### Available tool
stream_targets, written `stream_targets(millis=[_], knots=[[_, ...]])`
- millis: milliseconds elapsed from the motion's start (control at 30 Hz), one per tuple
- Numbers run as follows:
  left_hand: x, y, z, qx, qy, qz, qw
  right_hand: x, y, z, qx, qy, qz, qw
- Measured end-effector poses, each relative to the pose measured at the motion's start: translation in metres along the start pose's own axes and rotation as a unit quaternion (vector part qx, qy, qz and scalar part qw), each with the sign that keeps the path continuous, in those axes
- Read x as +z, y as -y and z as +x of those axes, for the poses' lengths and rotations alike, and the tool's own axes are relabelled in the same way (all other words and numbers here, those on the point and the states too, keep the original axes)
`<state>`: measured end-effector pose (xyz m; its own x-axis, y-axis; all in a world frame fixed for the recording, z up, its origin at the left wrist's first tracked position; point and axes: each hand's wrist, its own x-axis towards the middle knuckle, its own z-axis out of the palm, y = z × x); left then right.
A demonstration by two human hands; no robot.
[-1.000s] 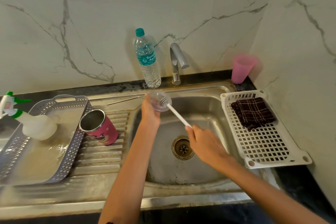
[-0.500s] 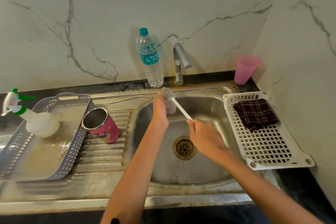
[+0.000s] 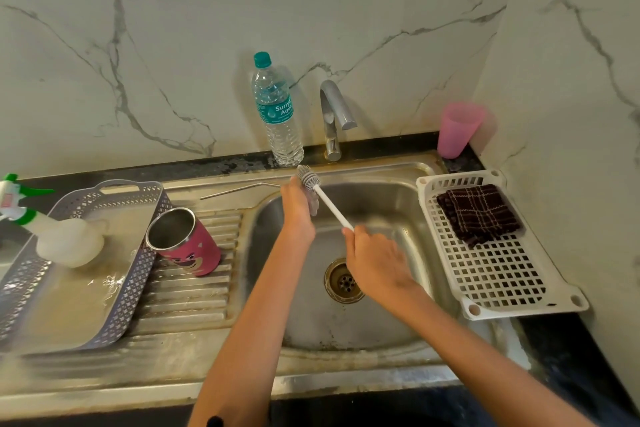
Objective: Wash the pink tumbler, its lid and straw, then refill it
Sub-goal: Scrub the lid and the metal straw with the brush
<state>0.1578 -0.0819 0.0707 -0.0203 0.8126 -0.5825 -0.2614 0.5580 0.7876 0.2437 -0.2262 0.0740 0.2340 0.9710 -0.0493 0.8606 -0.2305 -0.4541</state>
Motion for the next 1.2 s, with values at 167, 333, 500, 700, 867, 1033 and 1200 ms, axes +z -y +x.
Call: stream_targets(millis=[167, 333, 500, 700, 867, 1033, 1200], knots=[[-0.005, -0.004, 0.005, 0.021, 0.006, -0.063, 0.998, 0.005, 0.001, -0.017, -0.013, 0.002, 0.011, 1.000], [-0.003, 0.003, -0.004, 0.040, 0.020, -0.079, 0.996, 0.002, 0.006, 0.006, -0.006, 0.002, 0.023, 1.000], [-0.013, -0.018, 0.005, 0.029, -0.002, -0.135, 0.990, 0.007, -0.003, -0.020, -0.034, -0.004, 0.005, 0.999], [-0.006, -0.003, 0.001, 0.063, -0.025, -0.052, 0.996, 0.004, 0.006, -0.005, -0.024, -0.006, 0.034, 0.999], [-0.011, -0.005, -0.001, 0.076, -0.047, -0.036, 0.995, 0.000, 0.009, -0.017, -0.027, 0.021, 0.032, 0.999], [-0.019, 0.010, -0.005, 0.126, -0.074, -0.006, 0.989, -0.016, 0.008, 0.001, -0.021, 0.027, 0.040, 0.999], [-0.029, 0.006, -0.002, 0.102, -0.076, 0.020, 0.992, -0.017, -0.002, -0.002, -0.037, 0.014, 0.040, 0.998]])
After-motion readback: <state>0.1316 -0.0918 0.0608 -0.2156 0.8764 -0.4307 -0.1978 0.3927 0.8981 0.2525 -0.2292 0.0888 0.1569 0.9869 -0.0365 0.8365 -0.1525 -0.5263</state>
